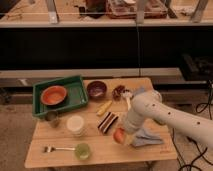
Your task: Place apple in purple bowl
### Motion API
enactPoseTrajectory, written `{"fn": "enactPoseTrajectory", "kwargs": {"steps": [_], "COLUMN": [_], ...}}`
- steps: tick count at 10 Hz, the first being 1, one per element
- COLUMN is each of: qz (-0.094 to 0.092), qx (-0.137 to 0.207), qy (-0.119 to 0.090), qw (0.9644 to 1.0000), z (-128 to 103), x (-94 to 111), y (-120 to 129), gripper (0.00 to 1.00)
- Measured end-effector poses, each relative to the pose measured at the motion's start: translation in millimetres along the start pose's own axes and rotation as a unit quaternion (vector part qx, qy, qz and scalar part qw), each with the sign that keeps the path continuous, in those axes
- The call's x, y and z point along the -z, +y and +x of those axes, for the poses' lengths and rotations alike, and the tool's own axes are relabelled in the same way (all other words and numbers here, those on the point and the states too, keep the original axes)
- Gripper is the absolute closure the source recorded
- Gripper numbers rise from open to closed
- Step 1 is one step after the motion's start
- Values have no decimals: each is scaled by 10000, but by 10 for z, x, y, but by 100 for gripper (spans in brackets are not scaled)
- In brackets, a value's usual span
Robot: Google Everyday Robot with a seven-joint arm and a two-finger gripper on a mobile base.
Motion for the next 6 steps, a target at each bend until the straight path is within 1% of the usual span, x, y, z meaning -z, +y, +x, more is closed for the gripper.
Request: {"fn": "enactPoseTrajectory", "kwargs": {"steps": [1,2,3,4,5,6], "qz": [183,400,720,1179,1536,1814], "qx": [-59,-130,-202,-230,-198,-144], "qy": [-244,-524,-784,-1021,-1143,-1223], "qw": [9995,9977,9941,9875,9813,9757], "z": [-85,-146,-203,-311,-407,-493], "x": [160,263,379,488,525,524], "y": [-175,-361,-579,-852,-1073,-1318], "gripper": [100,100,100,100,100,100]}}
